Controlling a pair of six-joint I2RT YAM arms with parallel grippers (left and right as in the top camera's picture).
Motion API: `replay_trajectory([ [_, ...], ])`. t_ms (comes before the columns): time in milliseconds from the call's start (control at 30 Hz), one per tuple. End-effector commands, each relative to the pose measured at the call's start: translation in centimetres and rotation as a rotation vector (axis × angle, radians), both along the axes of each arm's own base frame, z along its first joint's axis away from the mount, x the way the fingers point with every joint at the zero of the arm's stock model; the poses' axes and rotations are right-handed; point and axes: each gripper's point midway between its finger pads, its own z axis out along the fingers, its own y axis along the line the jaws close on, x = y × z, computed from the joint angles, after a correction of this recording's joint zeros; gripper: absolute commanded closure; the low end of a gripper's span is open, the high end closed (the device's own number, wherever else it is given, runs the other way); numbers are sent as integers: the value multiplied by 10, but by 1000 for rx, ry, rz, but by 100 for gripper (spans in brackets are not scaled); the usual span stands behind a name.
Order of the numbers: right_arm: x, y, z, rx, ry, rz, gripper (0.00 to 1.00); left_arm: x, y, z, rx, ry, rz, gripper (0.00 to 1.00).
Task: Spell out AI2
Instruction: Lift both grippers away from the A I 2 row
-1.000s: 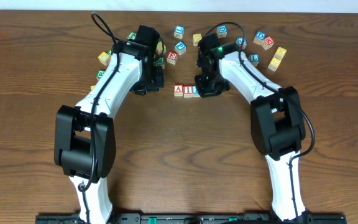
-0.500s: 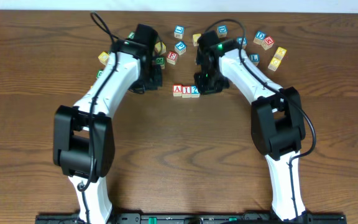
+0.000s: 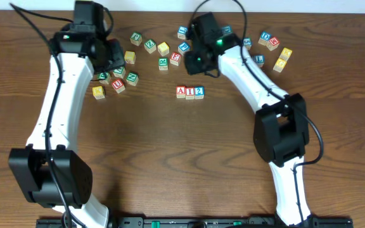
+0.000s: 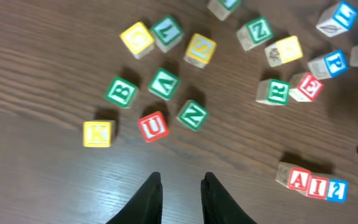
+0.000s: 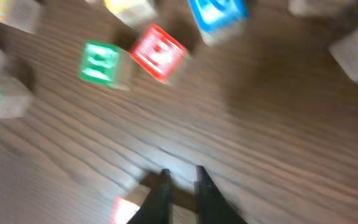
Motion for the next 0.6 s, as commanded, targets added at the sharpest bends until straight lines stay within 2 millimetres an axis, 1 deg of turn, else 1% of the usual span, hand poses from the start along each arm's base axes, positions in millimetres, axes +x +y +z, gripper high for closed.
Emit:
replay_trajectory([
  [0, 2, 21, 16, -11, -75, -40, 99, -3, 8, -2, 23, 22, 5, 78],
  [100, 1, 31, 10, -15, -85, -77, 99, -7, 8, -4, 24, 38, 3, 78],
  [233, -7, 41, -8, -11, -42, -100, 99, -9, 9, -9, 27, 54, 10, 78],
  [333, -12, 42, -21, -26, -14, -99, 99, -9, 9, -9, 27, 54, 10, 78],
  [567, -13, 39, -34, -45, 7, -127, 99, -8, 10, -9, 30, 51, 13, 78],
])
